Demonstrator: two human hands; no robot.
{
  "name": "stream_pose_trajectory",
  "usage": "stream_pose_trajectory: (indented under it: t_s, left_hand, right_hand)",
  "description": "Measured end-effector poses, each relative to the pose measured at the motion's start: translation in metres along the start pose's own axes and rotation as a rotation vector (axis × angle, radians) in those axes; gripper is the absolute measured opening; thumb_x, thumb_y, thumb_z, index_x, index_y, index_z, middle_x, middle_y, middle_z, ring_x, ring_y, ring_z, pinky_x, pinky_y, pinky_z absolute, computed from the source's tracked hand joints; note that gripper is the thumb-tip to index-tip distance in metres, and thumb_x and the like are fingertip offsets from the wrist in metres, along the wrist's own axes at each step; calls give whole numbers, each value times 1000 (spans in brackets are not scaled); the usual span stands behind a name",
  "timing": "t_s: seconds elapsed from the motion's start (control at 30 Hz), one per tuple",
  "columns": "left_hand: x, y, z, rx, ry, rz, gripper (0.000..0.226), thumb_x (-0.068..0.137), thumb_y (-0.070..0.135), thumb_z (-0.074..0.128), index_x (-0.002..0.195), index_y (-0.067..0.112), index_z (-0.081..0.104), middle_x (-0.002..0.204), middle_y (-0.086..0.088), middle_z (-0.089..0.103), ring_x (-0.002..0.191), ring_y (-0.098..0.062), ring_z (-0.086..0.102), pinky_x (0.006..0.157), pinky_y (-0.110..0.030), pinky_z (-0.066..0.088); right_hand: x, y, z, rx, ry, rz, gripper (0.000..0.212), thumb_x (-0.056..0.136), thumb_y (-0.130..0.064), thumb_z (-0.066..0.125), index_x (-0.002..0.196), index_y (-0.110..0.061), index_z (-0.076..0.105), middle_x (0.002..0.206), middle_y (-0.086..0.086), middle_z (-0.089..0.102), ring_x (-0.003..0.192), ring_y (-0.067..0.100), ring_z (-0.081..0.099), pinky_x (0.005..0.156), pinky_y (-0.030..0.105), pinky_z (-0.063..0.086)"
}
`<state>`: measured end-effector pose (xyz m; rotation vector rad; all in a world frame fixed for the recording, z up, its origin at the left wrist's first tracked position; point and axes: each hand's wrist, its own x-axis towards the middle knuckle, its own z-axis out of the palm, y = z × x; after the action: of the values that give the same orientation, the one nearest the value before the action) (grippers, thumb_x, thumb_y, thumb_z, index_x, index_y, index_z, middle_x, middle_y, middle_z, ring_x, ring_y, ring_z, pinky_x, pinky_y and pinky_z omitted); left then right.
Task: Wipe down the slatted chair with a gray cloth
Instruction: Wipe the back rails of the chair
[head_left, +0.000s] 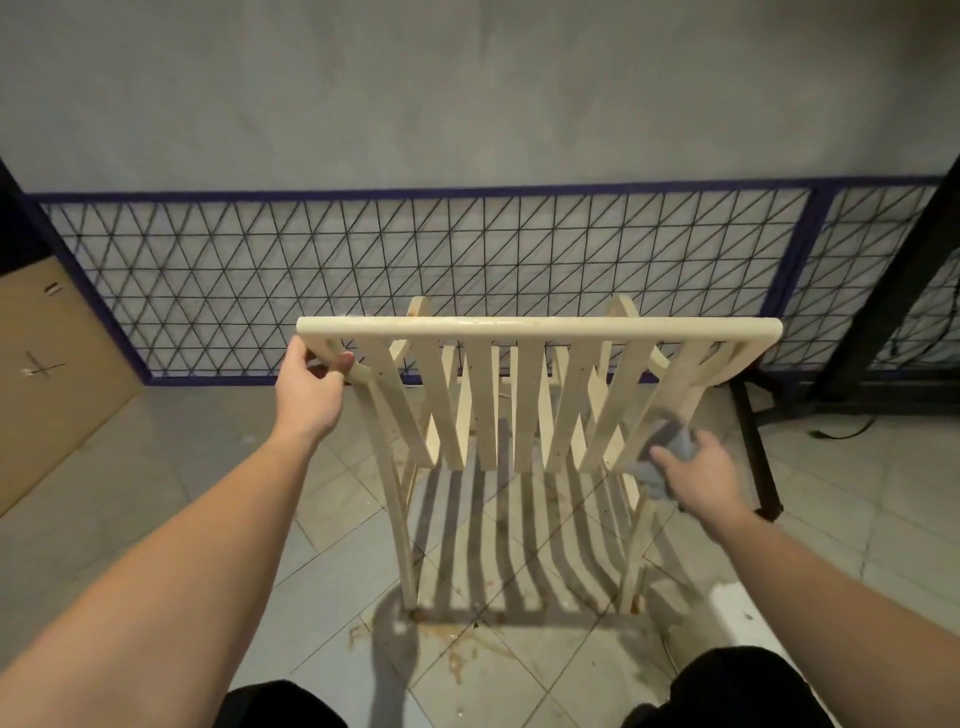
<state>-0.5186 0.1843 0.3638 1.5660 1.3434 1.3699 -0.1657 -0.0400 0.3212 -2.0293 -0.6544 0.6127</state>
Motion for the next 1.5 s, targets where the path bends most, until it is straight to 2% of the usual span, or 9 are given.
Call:
stream_pose_trajectory:
  t_s: [0.1, 0.17, 0.33, 0.53, 0.6, 0.7, 0.87, 1.07, 1.5]
  left_hand:
    - [-3, 2, 3, -25, -9, -16, 18, 98, 11, 61, 110, 21, 56, 94, 17, 64, 95, -6, 61, 88, -24, 44]
    - [-2, -1, 4, -45, -11, -16, 16, 98, 10, 60, 110, 22, 58, 98, 12, 65, 100, -12, 61, 91, -27, 43]
    - [0, -2, 4, -51, -15, -18, 21, 97, 5, 58, 110, 21, 59, 98, 12, 65, 103, -14, 60, 89, -27, 39]
    - [0, -1, 5, -41, 0, -21, 13, 98, 10, 60, 109, 17, 60, 96, 7, 66, 95, -14, 60, 84, -28, 39]
    - [-1, -2, 5, -45, 0, -18, 13, 98, 11, 60, 108, 20, 60, 95, 11, 66, 91, -5, 60, 80, -22, 40]
    - [-1, -3, 5, -61, 13, -21, 15, 98, 10, 60, 108, 20, 58, 94, 14, 64, 89, 6, 57, 73, -11, 37]
    - [2, -3, 4, -59, -7, -29, 16, 96, 10, 62, 108, 21, 60, 96, 13, 67, 92, 6, 58, 72, -9, 38]
    - [4, -5, -1, -29, -29, -25, 14, 96, 14, 64, 104, 24, 61, 96, 15, 67, 95, 2, 59, 73, -12, 38]
    - [1, -4, -2, -61, -31, -24, 16, 96, 13, 63, 101, 27, 60, 98, 13, 68, 96, 1, 59, 78, -19, 40]
  right_hand:
    - [-36, -17, 25, -120, -216, -246, 40, 96, -21, 62, 135, -25, 52, 113, -2, 64, 88, 12, 67, 62, 23, 56]
    - [-52, -47, 35, -174, -226, -577, 46, 95, -15, 64, 135, -35, 55, 122, -14, 64, 102, 5, 64, 80, 21, 55]
    - [-51, -151, 11, -157, 174, -1317, 55, 84, 7, 68, 133, -17, 62, 129, -14, 60, 112, 20, 56, 100, 21, 41]
    - [-19, -153, 33, -761, -71, -1052, 67, 99, -60, 21, 153, -23, 36, 159, -4, 34, 148, 18, 25, 123, 39, 16]
    - [-22, -155, 45, -697, -113, -1038, 56, 104, -43, 20, 153, -21, 35, 160, -3, 33, 150, 16, 21, 124, 36, 9]
    - [-37, -177, 65, -602, -172, -1142, 41, 93, -3, 47, 130, -21, 54, 133, 0, 58, 127, 23, 47, 109, 41, 38]
    - [-44, -202, 108, -627, -162, -1214, 26, 84, -1, 56, 86, -25, 46, 87, -14, 56, 84, 13, 45, 64, 38, 49]
    - [-42, -209, 125, -785, -200, -1283, 45, 102, -17, 45, 141, -38, 37, 128, -13, 52, 105, 19, 43, 85, 34, 41]
    - [-27, -193, 98, -857, -100, -1239, 23, 104, -25, 40, 126, -26, 45, 107, -3, 53, 95, 22, 46, 80, 36, 38]
